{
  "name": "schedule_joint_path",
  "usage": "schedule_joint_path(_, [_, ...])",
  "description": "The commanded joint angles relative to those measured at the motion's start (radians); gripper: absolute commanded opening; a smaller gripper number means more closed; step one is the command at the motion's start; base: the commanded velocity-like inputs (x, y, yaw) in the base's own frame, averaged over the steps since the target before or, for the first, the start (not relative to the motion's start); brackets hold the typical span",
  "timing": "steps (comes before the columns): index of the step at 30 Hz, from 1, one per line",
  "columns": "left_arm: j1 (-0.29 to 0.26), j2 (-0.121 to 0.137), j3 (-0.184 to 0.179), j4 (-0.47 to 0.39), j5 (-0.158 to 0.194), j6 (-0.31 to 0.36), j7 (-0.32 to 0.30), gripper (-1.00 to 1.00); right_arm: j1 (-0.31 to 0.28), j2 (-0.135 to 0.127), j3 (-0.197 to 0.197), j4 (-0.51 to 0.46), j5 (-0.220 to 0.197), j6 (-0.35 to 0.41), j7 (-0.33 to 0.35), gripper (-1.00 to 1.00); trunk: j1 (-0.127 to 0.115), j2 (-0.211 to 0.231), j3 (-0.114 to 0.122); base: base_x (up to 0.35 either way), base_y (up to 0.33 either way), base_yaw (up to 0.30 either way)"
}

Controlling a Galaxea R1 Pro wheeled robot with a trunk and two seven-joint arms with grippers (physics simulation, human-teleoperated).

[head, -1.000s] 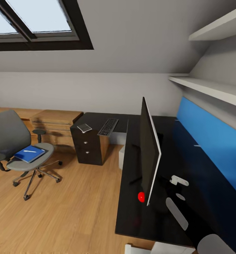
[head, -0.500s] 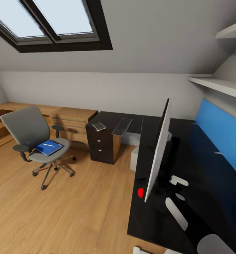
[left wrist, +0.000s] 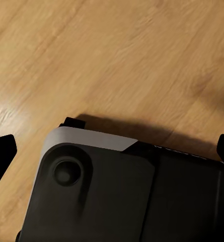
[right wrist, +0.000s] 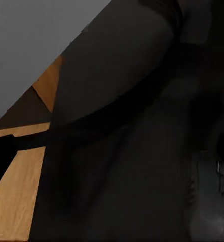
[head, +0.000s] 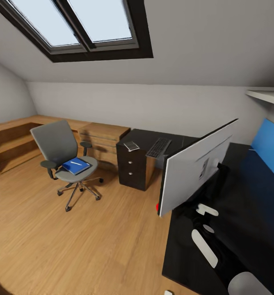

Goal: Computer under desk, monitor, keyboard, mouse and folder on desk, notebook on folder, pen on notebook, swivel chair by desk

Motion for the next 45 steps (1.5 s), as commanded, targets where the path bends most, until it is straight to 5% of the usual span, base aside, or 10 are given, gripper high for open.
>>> schedule_joint_path(1, [0.000, -0.001, 0.002, -0.001, 0.010, 0.000, -0.002, 1.00, -0.001, -0.002, 0.006, 0.000, -0.005, 0.000, -0.007, 1.00, 0.000, -0.001, -0.001, 0.000, 0.000, 0.211])
schedule_joint_path(17, [0.000, 0.000, 0.002, -0.001, 0.012, -0.002, -0.002, 1.00, -0.001, -0.008, 0.004, 0.008, 0.000, -0.001, -0.005, 1.00, 0.000, -0.001, -0.001, 0.000, 0.000, 0.026])
schedule_joint_path(22, [0.000, -0.001, 0.004, -0.005, 0.013, -0.015, -0.003, 1.00, -0.001, -0.009, 0.004, 0.039, 0.048, -0.012, -0.006, 1.00, 0.000, -0.001, -0.001, 0.000, 0.000, 0.000])
schedule_joint_path(29, [0.000, -0.001, 0.004, -0.006, 0.013, -0.163, -0.007, 1.00, -0.001, -0.003, 0.002, 0.138, 0.201, -0.067, -0.009, 1.00, 0.000, -0.001, -0.001, 0.000, 0.000, 0.000])
schedule_joint_path(34, [0.000, -0.003, 0.002, -0.006, 0.013, -0.222, -0.008, 1.00, -0.001, -0.002, 0.000, 0.168, 0.227, -0.074, -0.009, 1.00, 0.000, -0.001, -0.001, 0.000, 0.000, 0.000])
schedule_joint_path(45, [0.000, -0.004, 0.001, -0.006, 0.012, -0.244, -0.008, 1.00, -0.003, -0.003, -0.003, 0.183, 0.238, -0.073, -0.010, 1.00, 0.000, -0.001, -0.001, 0.000, 0.000, 0.000])
